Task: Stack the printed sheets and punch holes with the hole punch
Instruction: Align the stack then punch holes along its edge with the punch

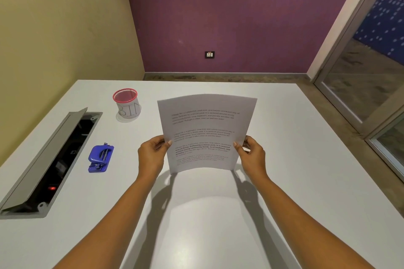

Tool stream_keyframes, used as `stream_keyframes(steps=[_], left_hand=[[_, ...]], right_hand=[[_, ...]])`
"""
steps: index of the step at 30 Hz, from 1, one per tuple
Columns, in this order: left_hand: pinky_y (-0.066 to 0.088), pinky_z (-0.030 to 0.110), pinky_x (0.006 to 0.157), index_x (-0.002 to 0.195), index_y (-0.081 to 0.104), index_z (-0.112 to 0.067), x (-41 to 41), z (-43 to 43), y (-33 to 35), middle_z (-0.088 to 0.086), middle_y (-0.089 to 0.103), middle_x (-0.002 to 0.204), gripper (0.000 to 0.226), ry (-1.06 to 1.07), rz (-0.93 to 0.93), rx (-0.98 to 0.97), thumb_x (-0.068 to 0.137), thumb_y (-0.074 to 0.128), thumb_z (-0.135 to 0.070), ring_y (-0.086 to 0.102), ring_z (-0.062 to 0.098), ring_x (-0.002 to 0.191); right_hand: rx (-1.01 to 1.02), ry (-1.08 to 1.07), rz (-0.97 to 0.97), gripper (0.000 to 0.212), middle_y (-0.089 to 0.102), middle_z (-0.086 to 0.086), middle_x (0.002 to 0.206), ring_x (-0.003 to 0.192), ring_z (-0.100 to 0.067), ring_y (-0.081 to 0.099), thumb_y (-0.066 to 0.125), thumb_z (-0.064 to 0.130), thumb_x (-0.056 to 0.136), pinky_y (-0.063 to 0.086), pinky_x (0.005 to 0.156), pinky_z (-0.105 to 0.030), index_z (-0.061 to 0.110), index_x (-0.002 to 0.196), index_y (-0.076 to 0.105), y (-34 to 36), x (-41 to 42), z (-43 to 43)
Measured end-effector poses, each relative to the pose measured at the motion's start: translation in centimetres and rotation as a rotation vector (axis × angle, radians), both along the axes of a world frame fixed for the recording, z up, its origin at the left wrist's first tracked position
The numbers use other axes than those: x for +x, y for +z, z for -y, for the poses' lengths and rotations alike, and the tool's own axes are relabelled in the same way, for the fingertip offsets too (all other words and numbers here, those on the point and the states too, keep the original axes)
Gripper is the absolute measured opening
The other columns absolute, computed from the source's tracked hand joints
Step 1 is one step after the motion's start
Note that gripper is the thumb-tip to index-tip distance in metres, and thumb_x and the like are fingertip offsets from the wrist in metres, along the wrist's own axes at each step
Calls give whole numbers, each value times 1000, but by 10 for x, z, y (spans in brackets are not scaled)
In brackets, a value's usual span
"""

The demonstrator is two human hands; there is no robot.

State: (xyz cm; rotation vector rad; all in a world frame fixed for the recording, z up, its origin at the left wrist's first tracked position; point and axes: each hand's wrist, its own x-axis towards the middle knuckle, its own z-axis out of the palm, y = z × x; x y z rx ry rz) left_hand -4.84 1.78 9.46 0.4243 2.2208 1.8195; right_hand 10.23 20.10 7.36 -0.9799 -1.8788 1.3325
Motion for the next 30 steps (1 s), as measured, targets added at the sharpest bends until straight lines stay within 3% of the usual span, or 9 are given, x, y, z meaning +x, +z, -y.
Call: stream_keyframes(steps=[3, 6, 9, 15, 18, 21, 24, 28, 30], left_hand=[[44, 15, 72, 103, 69, -8, 0, 0, -3, 0, 68, 95, 20, 30, -6, -9, 84, 62, -8, 63, 15, 84], [48, 23, 78, 103, 69, -7, 0, -1, -3, 1, 69, 95, 20, 41, -3, 0, 84, 62, -6, 65, 18, 84], [52, 30, 77, 103, 68, -5, 0, -2, -1, 4, 68, 93, 20, 77, 11, 18, 85, 58, -2, 65, 23, 79], [54, 20, 59, 98, 67, -5, -3, -2, 2, 5, 68, 84, 15, 177, 139, 112, 85, 60, -3, 63, 14, 66], [57, 21, 62, 87, 65, -3, -1, -3, 4, 3, 61, 73, 7, 197, 223, 173, 85, 59, -1, 58, 8, 53], [58, 23, 65, 74, 61, -2, 0, -3, 2, -3, 54, 52, 12, 212, 285, 195, 85, 59, 0, 50, 4, 43], [55, 14, 54, 59, 53, -9, 1, -3, -2, -14, 47, 34, 28, 205, 319, 237, 85, 58, 0, 47, 0, 36], [57, 17, 61, 60, 48, -8, 3, -1, -9, -7, 50, 43, 29, 188, 337, 265, 85, 59, 0, 51, 1, 41], [58, 19, 63, 78, 53, -8, 4, 2, -11, 3, 58, 63, 14, 203, 372, 307, 83, 60, 3, 60, 8, 58]], right_hand=[[-5, -15, 38, 27, 63, 0, 106, 95, -13, 57, 61, 13, 88, 47, 83, -24, 10, 115, 59, -4, 3, -1], [-15, -32, 139, 37, 61, -4, 115, 106, -19, 56, 62, 14, 87, 45, 92, -32, 8, 122, 53, -12, 7, -3], [-84, -48, 250, 38, 59, -9, 122, 106, -24, 58, 63, 16, 86, 47, 94, -35, 9, 122, 53, -21, 11, -2], [-281, 91, 487, 37, 64, -14, 115, 101, -29, 62, 63, 30, 86, 51, 88, -35, 1, 109, 61, -35, 13, 5], [-460, 150, 446, 42, 66, -14, 101, 101, -30, 63, 60, 36, 87, 51, 91, -37, -3, 100, 63, -35, 9, 10], [-664, 166, 281, 33, 65, -7, 90, 78, -18, 63, 58, 31, 89, 48, 64, -24, 2, 103, 62, -29, -1, 17], [-805, 109, 39, 17, 66, -7, 94, 73, -16, 62, 53, 11, 93, 55, 57, -21, 4, 108, 57, -22, -10, 20], [-740, 25, -42, 22, 65, -6, 102, 84, -18, 62, 50, -1, 91, 52, 64, -21, 8, 109, 57, -15, -14, 16], [-634, 29, -7, 26, 67, -7, 104, 84, -18, 63, 50, 0, 91, 52, 69, -23, 8, 115, 56, -11, -13, 13]])
